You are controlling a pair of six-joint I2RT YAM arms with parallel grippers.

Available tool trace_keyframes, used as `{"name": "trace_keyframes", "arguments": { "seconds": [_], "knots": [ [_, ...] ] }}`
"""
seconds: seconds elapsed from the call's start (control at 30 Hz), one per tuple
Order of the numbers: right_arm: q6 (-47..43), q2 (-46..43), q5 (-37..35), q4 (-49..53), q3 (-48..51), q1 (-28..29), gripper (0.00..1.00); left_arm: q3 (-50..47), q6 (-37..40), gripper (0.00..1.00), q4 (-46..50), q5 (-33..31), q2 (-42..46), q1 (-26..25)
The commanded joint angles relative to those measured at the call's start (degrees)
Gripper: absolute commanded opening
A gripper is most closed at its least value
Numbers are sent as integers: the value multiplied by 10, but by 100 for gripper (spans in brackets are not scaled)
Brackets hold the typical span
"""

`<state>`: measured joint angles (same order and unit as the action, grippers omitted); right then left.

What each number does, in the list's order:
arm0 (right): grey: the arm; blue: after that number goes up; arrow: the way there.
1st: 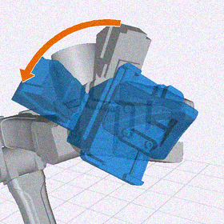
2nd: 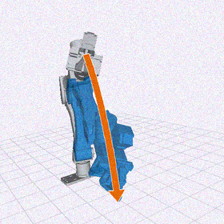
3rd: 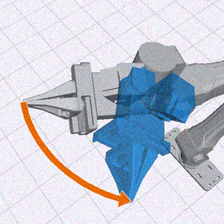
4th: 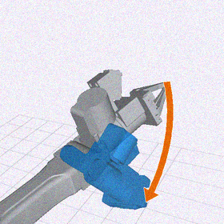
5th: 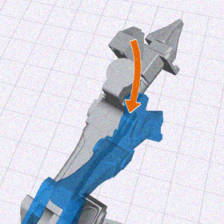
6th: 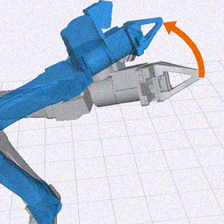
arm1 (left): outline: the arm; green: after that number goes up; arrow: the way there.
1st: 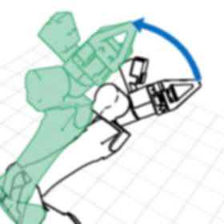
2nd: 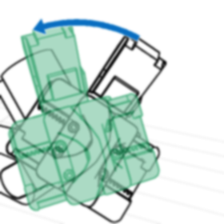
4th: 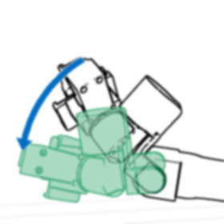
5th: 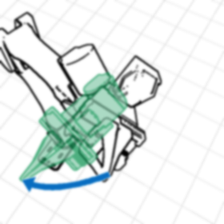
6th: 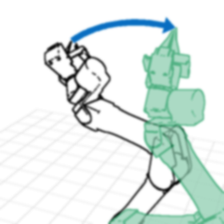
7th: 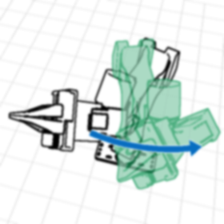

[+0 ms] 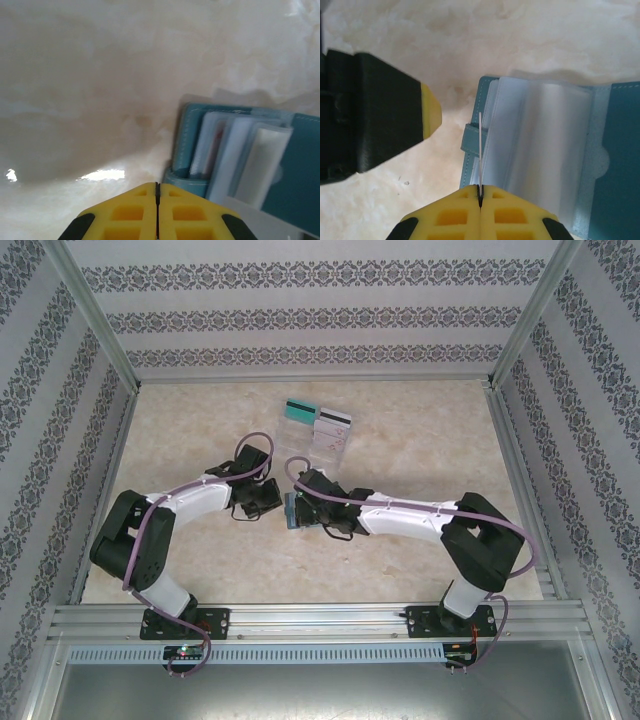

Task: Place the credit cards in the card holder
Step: Move the card holder to the center of the table.

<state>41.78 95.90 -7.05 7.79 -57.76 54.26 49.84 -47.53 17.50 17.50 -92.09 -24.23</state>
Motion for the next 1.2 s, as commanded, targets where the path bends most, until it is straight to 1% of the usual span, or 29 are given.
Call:
{"name": "trace_keyframes", "arguments": {
  "seconds": [0.0, 0.13, 0.47, 0.63, 0.93, 1.17],
  "knots": [
    [3, 12, -81, -2, -18, 4, 0, -17, 9, 7, -32, 5, 6, 8],
    [10, 22, -95, 7, -23, 9, 0, -32, 12, 7, -50, 19, 9, 7],
    [15, 52, -86, 10, -38, 9, 0, -57, 8, 7, -89, 40, 13, 7],
    [9, 55, -112, 32, -40, 9, 0, -63, 8, 7, -87, 36, 25, 6],
    [1, 16, -152, 49, -8, -6, 0, -40, 20, 7, -60, 29, 35, 4],
    [1, -9, -150, 32, 27, -27, 0, -6, 23, 9, -51, 41, 26, -13]
  ]
}}
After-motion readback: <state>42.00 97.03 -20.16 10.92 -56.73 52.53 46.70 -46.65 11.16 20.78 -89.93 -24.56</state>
